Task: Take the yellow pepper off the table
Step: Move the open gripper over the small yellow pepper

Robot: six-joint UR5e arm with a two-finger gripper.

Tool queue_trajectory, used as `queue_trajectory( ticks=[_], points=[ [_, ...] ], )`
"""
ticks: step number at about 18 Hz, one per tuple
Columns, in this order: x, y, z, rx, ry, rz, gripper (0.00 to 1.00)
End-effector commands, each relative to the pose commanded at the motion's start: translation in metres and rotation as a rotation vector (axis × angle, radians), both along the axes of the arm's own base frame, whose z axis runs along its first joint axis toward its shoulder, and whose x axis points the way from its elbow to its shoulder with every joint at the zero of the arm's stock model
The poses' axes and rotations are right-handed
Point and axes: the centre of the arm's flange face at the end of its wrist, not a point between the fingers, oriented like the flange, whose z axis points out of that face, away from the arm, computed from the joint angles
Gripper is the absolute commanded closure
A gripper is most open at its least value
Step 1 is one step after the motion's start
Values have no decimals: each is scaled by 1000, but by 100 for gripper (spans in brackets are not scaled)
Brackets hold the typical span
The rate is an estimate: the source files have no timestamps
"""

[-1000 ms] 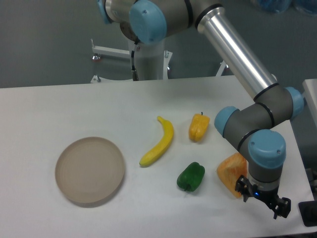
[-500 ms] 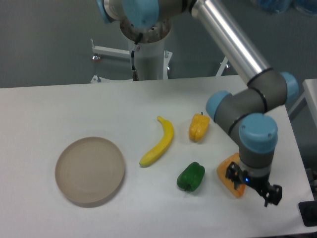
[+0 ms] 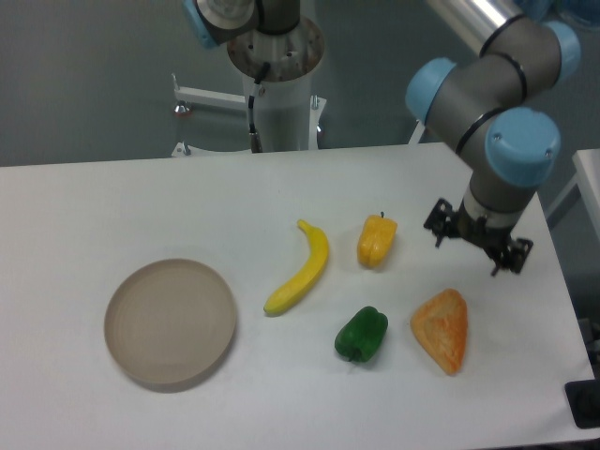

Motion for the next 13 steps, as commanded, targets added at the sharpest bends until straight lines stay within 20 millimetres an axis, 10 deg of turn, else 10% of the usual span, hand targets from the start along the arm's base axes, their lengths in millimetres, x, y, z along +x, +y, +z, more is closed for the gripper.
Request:
queue_trajectory(
  ticks=[13],
  points=[
    [64, -61, -77, 204, -29, 172, 0]
  ],
)
